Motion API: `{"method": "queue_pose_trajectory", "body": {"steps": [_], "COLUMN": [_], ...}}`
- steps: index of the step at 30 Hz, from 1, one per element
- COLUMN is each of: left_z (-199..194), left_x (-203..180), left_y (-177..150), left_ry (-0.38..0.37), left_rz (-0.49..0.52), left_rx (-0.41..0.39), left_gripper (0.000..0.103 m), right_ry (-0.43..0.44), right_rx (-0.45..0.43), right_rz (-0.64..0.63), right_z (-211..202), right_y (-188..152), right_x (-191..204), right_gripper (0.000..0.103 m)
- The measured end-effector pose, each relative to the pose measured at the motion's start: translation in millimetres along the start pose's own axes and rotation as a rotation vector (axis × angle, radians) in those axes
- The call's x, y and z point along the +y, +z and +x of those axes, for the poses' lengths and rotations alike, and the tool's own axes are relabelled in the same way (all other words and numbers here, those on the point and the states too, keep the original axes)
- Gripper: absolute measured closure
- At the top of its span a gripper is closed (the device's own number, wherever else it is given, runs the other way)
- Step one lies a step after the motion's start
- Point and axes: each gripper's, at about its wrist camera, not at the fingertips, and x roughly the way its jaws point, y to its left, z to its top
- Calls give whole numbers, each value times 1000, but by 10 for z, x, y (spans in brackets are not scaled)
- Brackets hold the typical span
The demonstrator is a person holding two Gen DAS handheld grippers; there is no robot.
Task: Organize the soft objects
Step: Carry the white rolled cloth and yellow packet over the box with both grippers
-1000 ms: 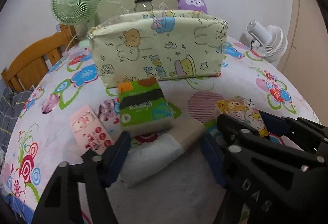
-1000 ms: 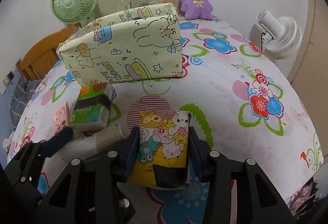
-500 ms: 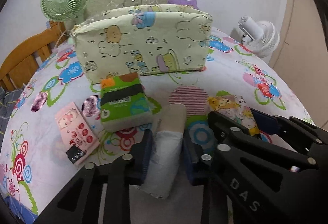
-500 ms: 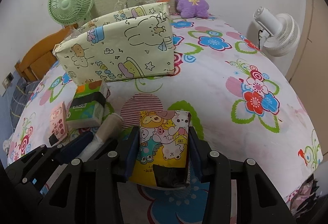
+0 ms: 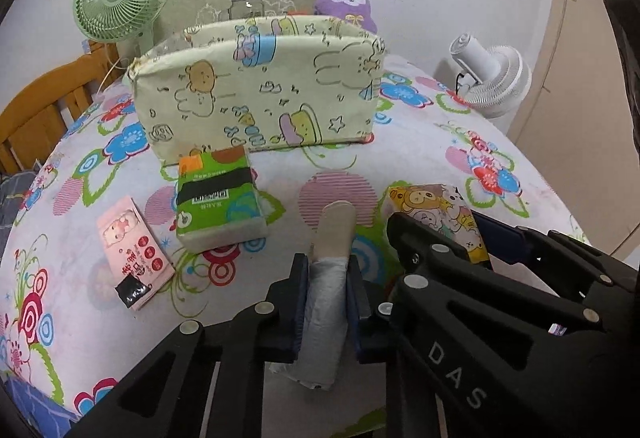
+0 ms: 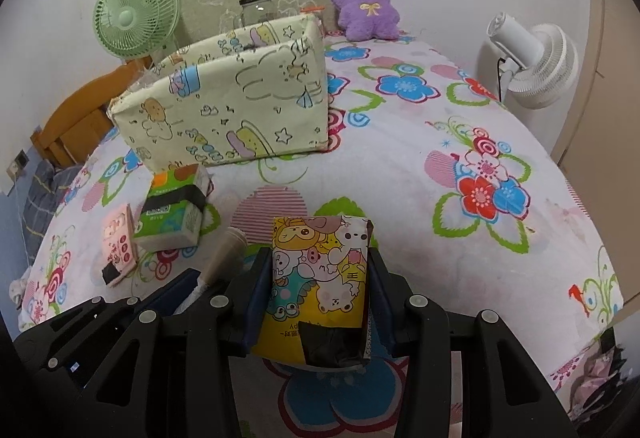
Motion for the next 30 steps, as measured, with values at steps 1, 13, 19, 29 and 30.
{"method": "queue_pose_trajectory", "body": {"steps": [1, 13, 19, 29, 30], "left_z": [-18, -226, -334, -547, -578], "left_x": [-6, -44, -37, -10, -6], "left_y": [9, 194, 308, 467, 489], "left_ry": [-2, -6, 13, 24, 26], "left_rz": [-1, -16, -24, -31, -31], "left_rx": [-6, -67, -98, -151, -158], "left_gripper": [88, 88, 88, 88, 88], "right_ry": [0, 9, 12, 28, 30], "right_rx": [-6, -70, -104, -157, -161], "right_rz": [-1, -6, -8, -21, -22], "right_z": [-22, -253, -370, -573, -591], "right_y": [12, 204, 325, 514, 526], "right_x": [-3, 0, 19, 106, 114], "right_gripper": [54, 54, 54, 54, 54]}}
